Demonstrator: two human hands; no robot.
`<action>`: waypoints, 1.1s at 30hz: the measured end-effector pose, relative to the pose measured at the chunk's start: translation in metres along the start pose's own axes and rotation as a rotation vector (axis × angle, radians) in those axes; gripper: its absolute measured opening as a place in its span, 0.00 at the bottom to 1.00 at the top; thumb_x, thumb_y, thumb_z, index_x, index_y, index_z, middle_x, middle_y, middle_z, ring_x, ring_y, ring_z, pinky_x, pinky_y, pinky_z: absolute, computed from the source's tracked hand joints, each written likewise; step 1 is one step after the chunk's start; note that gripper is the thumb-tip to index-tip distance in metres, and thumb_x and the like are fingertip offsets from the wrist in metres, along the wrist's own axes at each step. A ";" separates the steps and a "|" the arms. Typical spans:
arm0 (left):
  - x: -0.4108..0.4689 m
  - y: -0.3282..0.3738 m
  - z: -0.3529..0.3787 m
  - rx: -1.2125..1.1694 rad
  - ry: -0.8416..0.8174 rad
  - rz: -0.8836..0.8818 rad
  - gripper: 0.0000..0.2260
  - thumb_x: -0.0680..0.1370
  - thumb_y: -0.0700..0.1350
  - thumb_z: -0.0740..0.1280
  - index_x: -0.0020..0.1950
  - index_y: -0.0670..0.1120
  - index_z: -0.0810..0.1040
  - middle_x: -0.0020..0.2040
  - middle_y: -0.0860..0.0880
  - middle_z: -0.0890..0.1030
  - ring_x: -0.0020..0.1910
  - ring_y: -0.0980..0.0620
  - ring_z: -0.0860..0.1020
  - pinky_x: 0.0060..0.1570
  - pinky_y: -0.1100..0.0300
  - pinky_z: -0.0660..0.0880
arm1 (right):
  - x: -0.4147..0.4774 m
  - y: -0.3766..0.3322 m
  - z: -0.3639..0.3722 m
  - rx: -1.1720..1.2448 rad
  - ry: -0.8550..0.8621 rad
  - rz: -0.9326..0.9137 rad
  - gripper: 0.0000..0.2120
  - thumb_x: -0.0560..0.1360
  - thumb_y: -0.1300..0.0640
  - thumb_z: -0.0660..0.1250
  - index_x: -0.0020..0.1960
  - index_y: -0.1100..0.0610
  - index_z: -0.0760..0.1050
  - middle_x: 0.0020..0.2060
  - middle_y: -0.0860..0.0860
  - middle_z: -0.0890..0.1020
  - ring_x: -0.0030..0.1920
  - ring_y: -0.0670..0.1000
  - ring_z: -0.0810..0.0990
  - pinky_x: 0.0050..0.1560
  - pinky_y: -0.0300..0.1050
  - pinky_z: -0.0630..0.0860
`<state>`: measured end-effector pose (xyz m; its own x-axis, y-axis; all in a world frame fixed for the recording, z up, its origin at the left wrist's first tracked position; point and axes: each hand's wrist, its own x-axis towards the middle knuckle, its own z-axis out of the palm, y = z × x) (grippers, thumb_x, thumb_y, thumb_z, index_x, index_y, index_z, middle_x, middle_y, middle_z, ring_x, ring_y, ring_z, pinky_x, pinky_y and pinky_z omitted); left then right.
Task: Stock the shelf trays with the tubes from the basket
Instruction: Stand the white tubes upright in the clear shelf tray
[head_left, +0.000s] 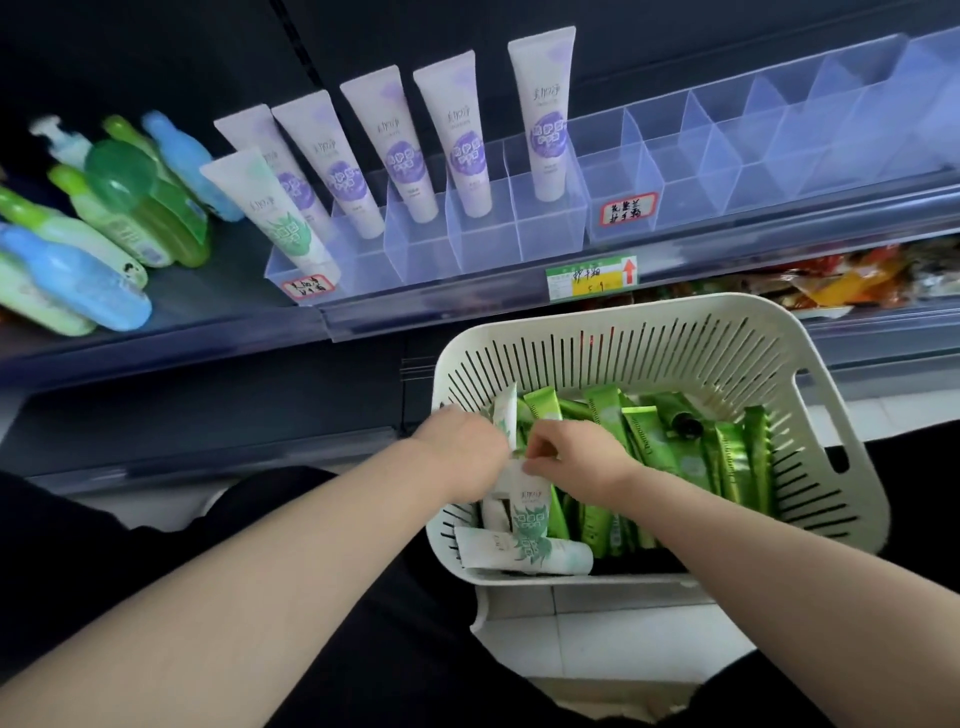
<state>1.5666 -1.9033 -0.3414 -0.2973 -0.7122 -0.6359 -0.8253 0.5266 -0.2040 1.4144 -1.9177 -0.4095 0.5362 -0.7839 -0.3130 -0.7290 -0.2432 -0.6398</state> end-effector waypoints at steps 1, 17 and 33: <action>0.000 0.004 -0.001 0.016 -0.053 0.030 0.08 0.79 0.48 0.62 0.46 0.47 0.79 0.40 0.51 0.77 0.45 0.46 0.77 0.51 0.51 0.74 | -0.006 0.004 -0.004 0.012 0.012 0.011 0.05 0.76 0.52 0.67 0.44 0.52 0.73 0.38 0.46 0.78 0.41 0.49 0.77 0.42 0.44 0.75; 0.007 0.037 -0.006 -0.267 -0.474 -0.069 0.27 0.74 0.58 0.70 0.66 0.42 0.73 0.57 0.46 0.78 0.53 0.45 0.78 0.51 0.53 0.77 | -0.048 0.017 -0.057 0.016 0.290 -0.030 0.03 0.76 0.54 0.67 0.45 0.49 0.73 0.38 0.45 0.80 0.40 0.48 0.78 0.41 0.43 0.75; -0.113 -0.093 -0.115 -0.522 0.588 -0.560 0.05 0.75 0.44 0.70 0.48 0.46 0.76 0.46 0.48 0.76 0.48 0.46 0.75 0.43 0.56 0.72 | -0.024 -0.100 -0.147 -0.119 0.632 -0.305 0.02 0.77 0.55 0.64 0.46 0.52 0.73 0.40 0.44 0.75 0.43 0.50 0.74 0.41 0.48 0.72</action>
<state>1.6219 -1.9247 -0.1649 0.1286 -0.9907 -0.0441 -0.9878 -0.1319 0.0826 1.4116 -1.9584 -0.2346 0.4007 -0.8434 0.3579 -0.6464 -0.5371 -0.5419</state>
